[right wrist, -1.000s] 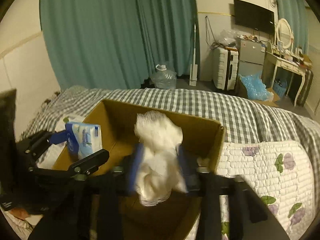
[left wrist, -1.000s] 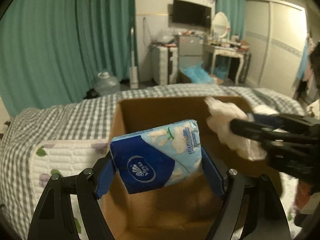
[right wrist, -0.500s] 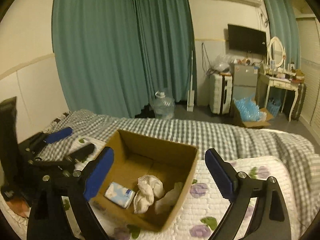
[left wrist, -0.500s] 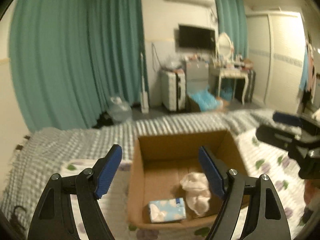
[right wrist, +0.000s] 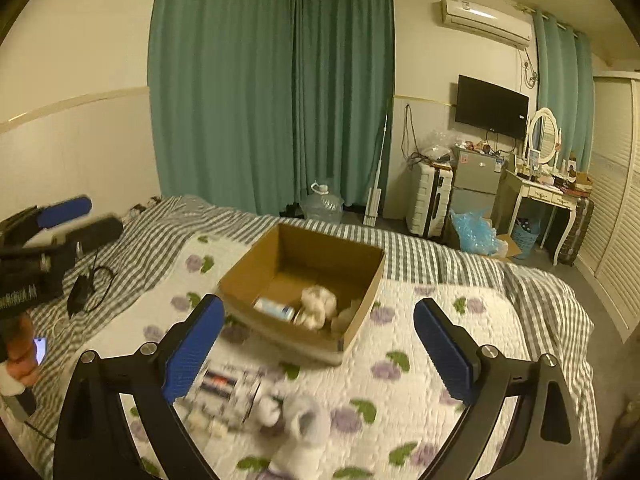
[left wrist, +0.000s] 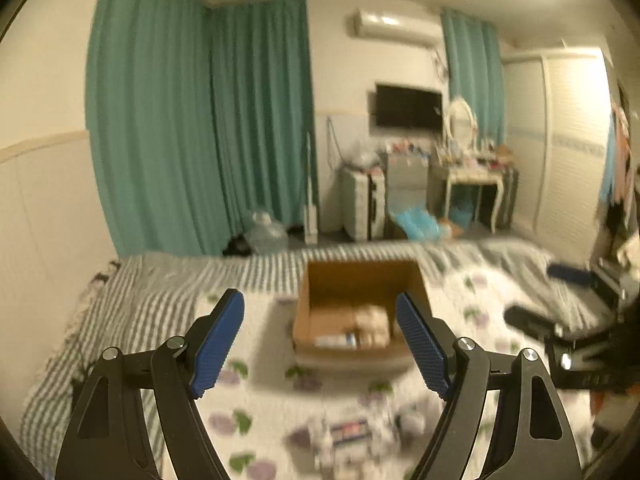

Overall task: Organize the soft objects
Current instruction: 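Grasp the white sock with the right tool while the left tool grasps a white item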

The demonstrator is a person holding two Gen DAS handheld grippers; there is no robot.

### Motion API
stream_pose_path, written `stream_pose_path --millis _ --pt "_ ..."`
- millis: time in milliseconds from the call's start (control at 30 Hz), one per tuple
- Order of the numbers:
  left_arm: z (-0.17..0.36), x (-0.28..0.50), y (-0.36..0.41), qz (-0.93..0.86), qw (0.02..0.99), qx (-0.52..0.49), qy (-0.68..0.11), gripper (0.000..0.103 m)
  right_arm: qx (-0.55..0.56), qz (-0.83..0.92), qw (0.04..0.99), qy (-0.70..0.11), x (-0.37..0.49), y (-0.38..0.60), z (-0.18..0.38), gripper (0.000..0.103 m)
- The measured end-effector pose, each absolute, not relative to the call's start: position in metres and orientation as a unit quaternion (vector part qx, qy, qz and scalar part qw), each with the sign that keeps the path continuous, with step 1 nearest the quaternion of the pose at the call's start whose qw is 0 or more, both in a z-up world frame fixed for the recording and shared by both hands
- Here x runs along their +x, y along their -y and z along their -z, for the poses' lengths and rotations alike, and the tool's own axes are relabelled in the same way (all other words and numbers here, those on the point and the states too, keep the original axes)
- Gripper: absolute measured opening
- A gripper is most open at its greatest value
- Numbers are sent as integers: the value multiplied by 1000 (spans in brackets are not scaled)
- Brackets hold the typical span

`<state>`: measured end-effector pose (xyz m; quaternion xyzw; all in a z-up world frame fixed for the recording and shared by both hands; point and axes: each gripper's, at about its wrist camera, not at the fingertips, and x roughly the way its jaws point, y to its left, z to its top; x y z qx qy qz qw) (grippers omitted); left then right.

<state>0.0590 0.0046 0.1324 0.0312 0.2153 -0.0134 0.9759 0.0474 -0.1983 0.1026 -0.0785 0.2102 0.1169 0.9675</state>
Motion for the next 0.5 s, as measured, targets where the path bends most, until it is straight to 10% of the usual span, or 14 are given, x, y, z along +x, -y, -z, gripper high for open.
stream_pose_path --millis 500 --pt "36 39 -4 -36 927 -35 -372 77 -103 -99 924 -356 65 192 31 96"
